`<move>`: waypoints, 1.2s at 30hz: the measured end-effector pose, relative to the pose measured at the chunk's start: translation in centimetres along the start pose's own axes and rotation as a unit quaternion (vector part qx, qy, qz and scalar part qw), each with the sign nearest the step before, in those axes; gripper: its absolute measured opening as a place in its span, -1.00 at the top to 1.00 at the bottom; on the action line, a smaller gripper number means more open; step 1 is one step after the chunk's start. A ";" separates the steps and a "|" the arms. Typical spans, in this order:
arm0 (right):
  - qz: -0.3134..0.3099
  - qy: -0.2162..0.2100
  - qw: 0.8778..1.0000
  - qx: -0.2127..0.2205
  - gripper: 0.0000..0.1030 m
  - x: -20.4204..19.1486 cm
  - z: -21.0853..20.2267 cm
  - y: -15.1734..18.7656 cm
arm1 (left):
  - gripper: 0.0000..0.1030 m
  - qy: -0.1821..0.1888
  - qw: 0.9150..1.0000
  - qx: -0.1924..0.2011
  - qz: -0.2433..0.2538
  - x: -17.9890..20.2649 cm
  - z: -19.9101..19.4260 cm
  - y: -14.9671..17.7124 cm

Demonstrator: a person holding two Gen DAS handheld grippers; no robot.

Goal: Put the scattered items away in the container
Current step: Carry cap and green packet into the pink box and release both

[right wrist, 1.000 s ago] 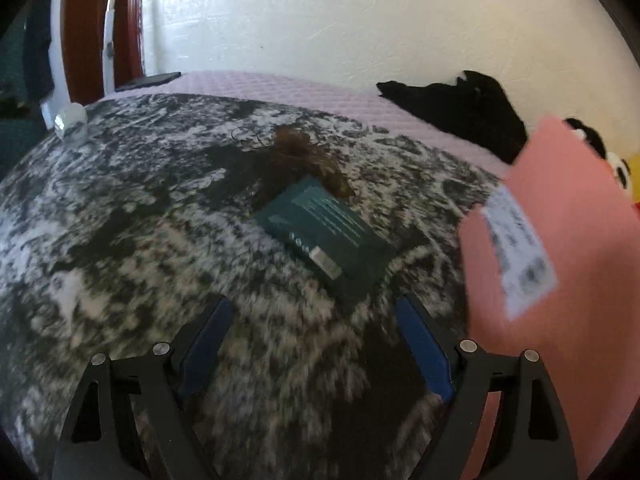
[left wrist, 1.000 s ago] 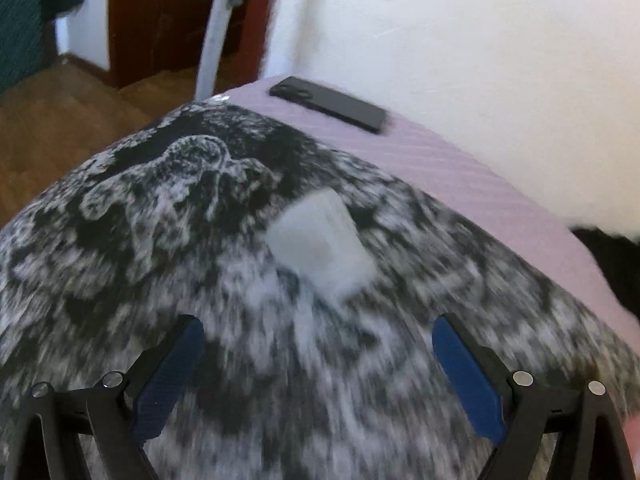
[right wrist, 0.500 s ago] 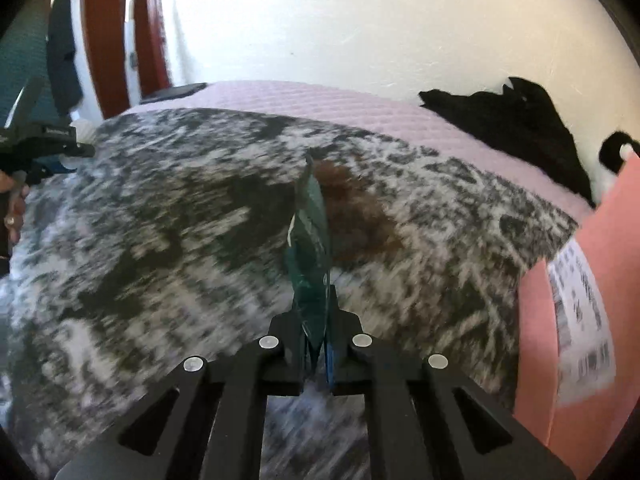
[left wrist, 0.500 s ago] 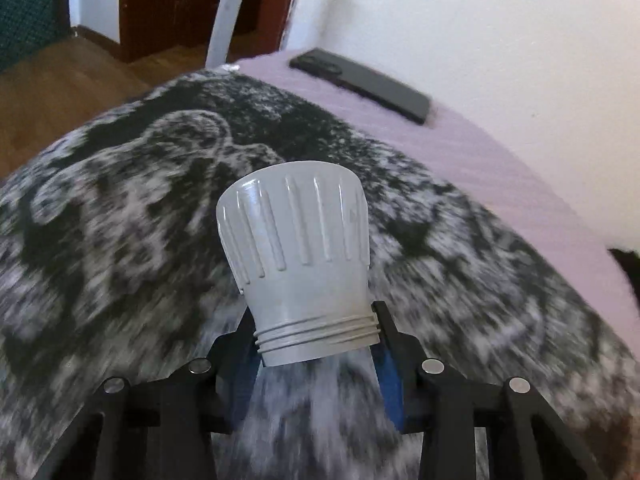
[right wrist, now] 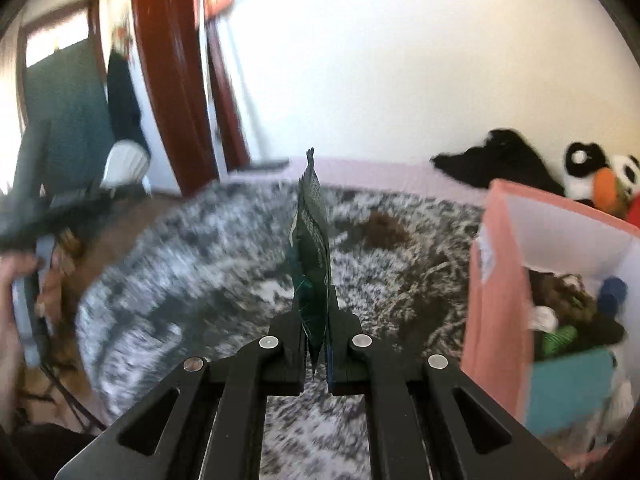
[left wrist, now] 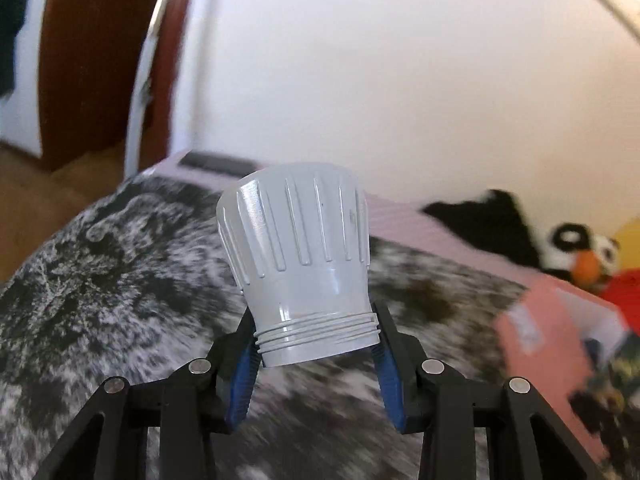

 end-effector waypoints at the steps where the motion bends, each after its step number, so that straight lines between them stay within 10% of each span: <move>1: 0.006 0.002 1.000 0.014 0.88 0.1 -1.6 -0.2 | 0.15 0.010 1.000 0.006 0.010 1.3 -1.6 0.7; 13: -0.003 0.114 0.984 0.139 0.87 4.7 -17.7 -0.7 | 0.14 0.099 0.988 0.000 0.122 17.6 -5.0 7.2; 27: 0.098 0.237 0.961 0.101 0.86 21.8 -21.8 3.8 | 0.12 0.141 0.965 -0.058 0.214 35.6 5.8 12.7; 29: 0.085 0.214 0.971 0.067 0.80 24.0 -19.2 3.5 | -0.35 0.103 0.967 -0.062 0.224 36.8 8.3 13.3; 30: 0.079 0.214 0.973 0.039 0.67 24.8 -17.7 3.6 | -0.75 0.065 0.969 -0.067 0.229 37.1 9.8 13.7; 33: 0.087 0.295 0.949 -0.070 -0.77 27.6 -13.7 5.9 | -0.84 0.006 0.969 -0.066 0.239 36.5 11.5 14.4; 36: 0.099 0.307 0.944 -0.069 -0.79 28.8 -13.6 6.4 | -0.95 -0.015 0.965 -0.043 0.260 35.6 11.4 14.7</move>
Point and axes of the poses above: each gripper's, at about its wrist camera, not at the fingertips, and z roughly the way its jaws point, x to its right, y to its underside, the point moved 3 cm from there along z, roughly the way its jaws point, and after that the axes turned 12 degrees about -z, right-handed, at the moved point
